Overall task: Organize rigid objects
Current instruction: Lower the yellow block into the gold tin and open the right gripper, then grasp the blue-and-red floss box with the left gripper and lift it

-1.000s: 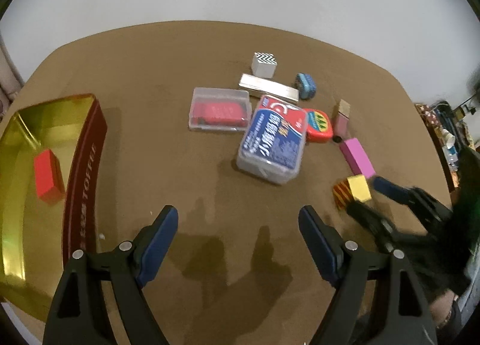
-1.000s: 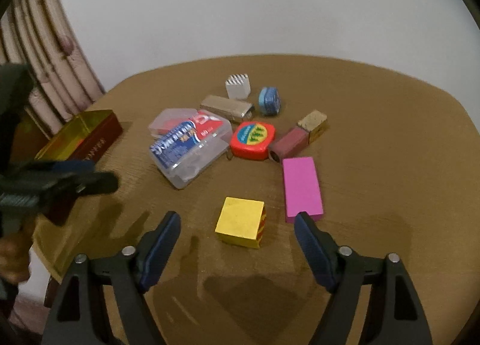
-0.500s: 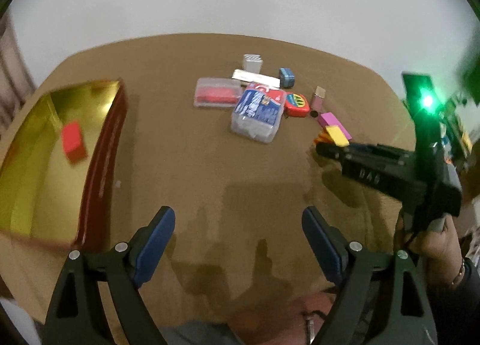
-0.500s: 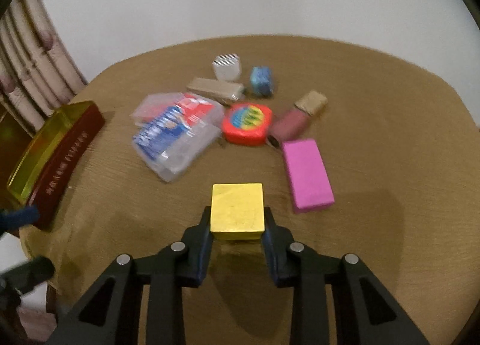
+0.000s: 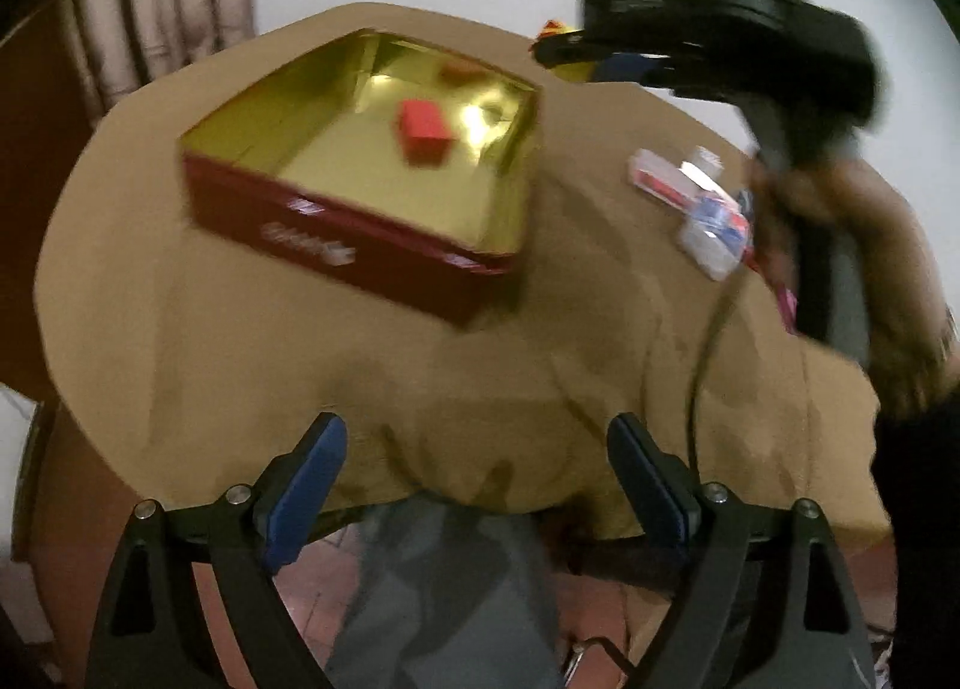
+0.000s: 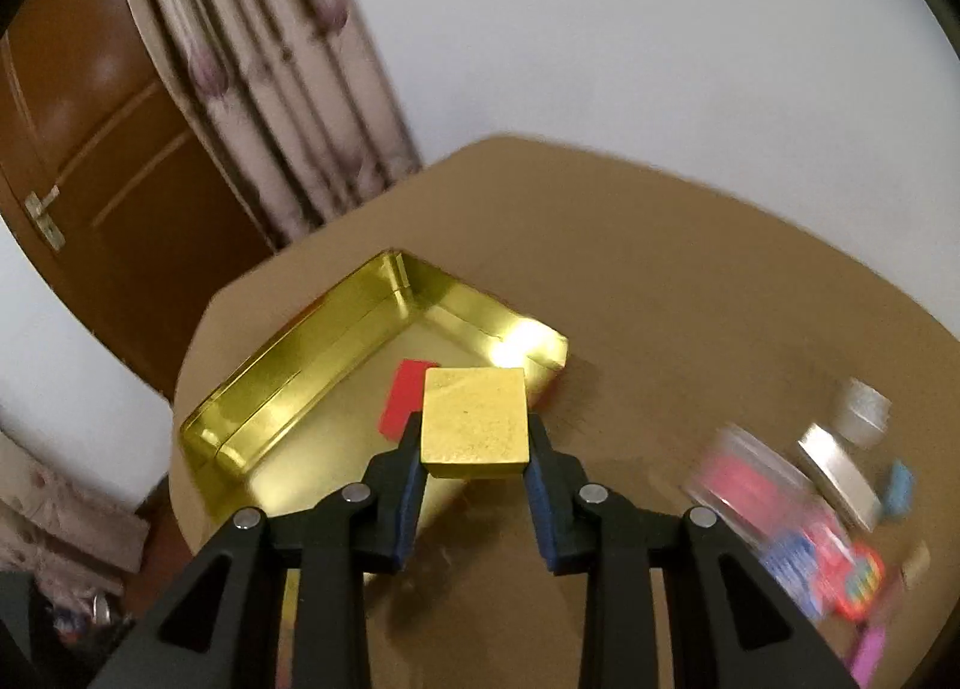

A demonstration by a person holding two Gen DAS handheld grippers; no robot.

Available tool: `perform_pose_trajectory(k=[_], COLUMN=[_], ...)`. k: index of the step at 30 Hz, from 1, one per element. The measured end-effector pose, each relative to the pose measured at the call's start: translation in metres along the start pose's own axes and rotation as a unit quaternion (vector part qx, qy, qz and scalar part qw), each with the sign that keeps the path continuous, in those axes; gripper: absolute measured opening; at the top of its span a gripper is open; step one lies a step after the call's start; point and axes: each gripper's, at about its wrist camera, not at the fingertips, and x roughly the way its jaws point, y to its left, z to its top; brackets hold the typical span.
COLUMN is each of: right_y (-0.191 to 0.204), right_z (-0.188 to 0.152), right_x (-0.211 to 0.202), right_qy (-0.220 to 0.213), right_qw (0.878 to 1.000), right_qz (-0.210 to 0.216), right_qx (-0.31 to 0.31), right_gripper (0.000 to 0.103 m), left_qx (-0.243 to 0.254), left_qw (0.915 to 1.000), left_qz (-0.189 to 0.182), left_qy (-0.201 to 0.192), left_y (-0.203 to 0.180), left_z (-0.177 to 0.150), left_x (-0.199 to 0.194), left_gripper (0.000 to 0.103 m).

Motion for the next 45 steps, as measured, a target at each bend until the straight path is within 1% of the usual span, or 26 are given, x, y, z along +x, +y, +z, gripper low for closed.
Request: perform_pose_trajectory(k=[2, 4, 6, 10, 12, 13, 15, 17, 18, 20, 22, 24, 25, 27, 28, 30, 31, 33, 35, 36, 37, 38, 40, 42, 43, 45], right_y=[0.004, 0.007, 0.006, 0.002, -0.002, 0.003, 0.006, 0.007, 0.009, 0.011, 0.006, -0.006, -0.014, -0.033, -0.048, -0.073, -0.093, -0.128, -0.168, -0.184, -0.198, -0.208, -0.225, -0.242, -0.247, -0.257], right_z=[0.011, 0.018, 0.017, 0.015, 0.013, 0.016, 0.013, 0.014, 0.014, 0.011, 0.004, -0.013, -0.028, -0.060, -0.085, -0.121, -0.145, -0.180, -0.205, -0.218, -0.229, -0.237, -0.250, -0.260, -0.262, -0.269], right_x=[0.029, 0.048, 0.058, 0.071, 0.082, 0.092, 0.089, 0.088, 0.086, 0.070, 0.045, 0.010, -0.011, -0.046, -0.066, -0.090, -0.102, -0.115, -0.125, -0.129, -0.132, -0.133, -0.135, -0.139, -0.138, -0.148], right_qy=[0.021, 0.037, 0.049, 0.063, 0.079, 0.078, 0.069, 0.066, 0.061, 0.032, -0.006, -0.046, -0.068, -0.099, -0.113, -0.120, -0.119, -0.107, -0.091, -0.085, -0.084, -0.083, -0.079, -0.085, -0.085, -0.094], right_qw=[1.000, 0.999, 0.998, 0.997, 0.997, 0.997, 0.996, 0.997, 0.997, 0.999, 1.000, 0.999, 0.997, 0.993, 0.989, 0.981, 0.975, 0.965, 0.955, 0.953, 0.951, 0.947, 0.940, 0.942, 0.943, 0.944], right_qz=[-0.009, -0.015, -0.027, -0.034, -0.023, -0.025, -0.049, -0.032, -0.033, -0.036, -0.025, -0.019, -0.025, -0.057, -0.092, -0.150, -0.187, -0.238, -0.277, -0.283, -0.287, -0.297, -0.313, -0.294, -0.286, -0.268], right_qx=[-0.009, -0.014, -0.020, -0.013, -0.003, -0.004, -0.011, -0.011, -0.014, -0.023, -0.013, 0.004, 0.011, 0.010, 0.006, 0.004, 0.008, 0.024, 0.048, 0.064, 0.078, 0.090, 0.111, 0.136, 0.149, 0.167], right_gripper=[0.030, 0.030, 0.030, 0.030, 0.031, 0.031, 0.032, 0.032, 0.033, 0.033, 0.033, 0.034, 0.035, 0.044, 0.046, 0.047, 0.047, 0.049, 0.049, 0.049, 0.049, 0.049, 0.049, 0.049, 0.049, 0.049], left_qx=[-0.004, -0.016, -0.020, -0.015, -0.010, -0.004, 0.002, 0.004, 0.005, 0.004, 0.015, 0.038, 0.057, 0.072, 0.085, 0.111, 0.121, 0.145, 0.184, 0.194, 0.217, 0.230, 0.262, 0.284, 0.295, 0.297], left_qw=[1.0000, 0.9999, 0.9998, 0.9997, 0.9999, 0.9999, 1.0000, 0.9999, 0.9998, 0.9995, 0.9991, 0.9987, 0.9981, 0.9972, 0.9961, 0.9934, 0.9920, 0.9882, 0.9807, 0.9785, 0.9732, 0.9702, 0.9613, 0.9546, 0.9514, 0.9521], left_qz=[0.007, 0.006, 0.001, -0.018, -0.010, -0.010, -0.009, -0.007, -0.011, -0.013, -0.008, -0.006, -0.008, -0.004, -0.006, -0.019, -0.028, -0.044, -0.061, -0.064, -0.060, -0.058, -0.064, -0.067, -0.067, -0.066], left_qy=[0.004, 0.000, 0.001, 0.006, 0.008, 0.005, -0.004, -0.012, -0.015, -0.028, -0.038, -0.034, -0.025, -0.017, -0.019, -0.021, -0.021, -0.024, -0.028, -0.032, -0.046, -0.052, -0.055, -0.060, -0.055, -0.031], left_y=[0.013, 0.022, 0.027, 0.027, 0.024, 0.021, 0.019, 0.016, 0.015, 0.013, 0.006, -0.004, -0.013, -0.023, -0.031, -0.045, -0.053, -0.073, -0.102, -0.111, -0.130, -0.138, -0.166, -0.186, -0.198, -0.212], left_z=[-0.002, -0.002, -0.001, -0.003, -0.004, -0.005, -0.006, -0.008, -0.009, -0.010, -0.015, -0.017, -0.019, -0.021, -0.023, -0.022, -0.019, -0.010, 0.003, 0.008, 0.015, 0.022, 0.034, 0.044, 0.052, 0.071], left_x=[0.000, 0.001, 0.004, 0.005, 0.006, 0.005, 0.002, -0.001, -0.002, -0.005, -0.007, -0.004, -0.001, 0.001, 0.001, 0.001, 0.001, 0.002, 0.008, 0.011, 0.015, 0.019, 0.030, 0.042, 0.052, 0.073], left_gripper=[0.087, 0.087, 0.089, 0.091, 0.093, 0.093, 0.093, 0.094, 0.094, 0.095, 0.096, 0.096, 0.096, 0.096, 0.096, 0.096, 0.096, 0.096, 0.096, 0.096, 0.096, 0.096, 0.096, 0.096, 0.096, 0.096])
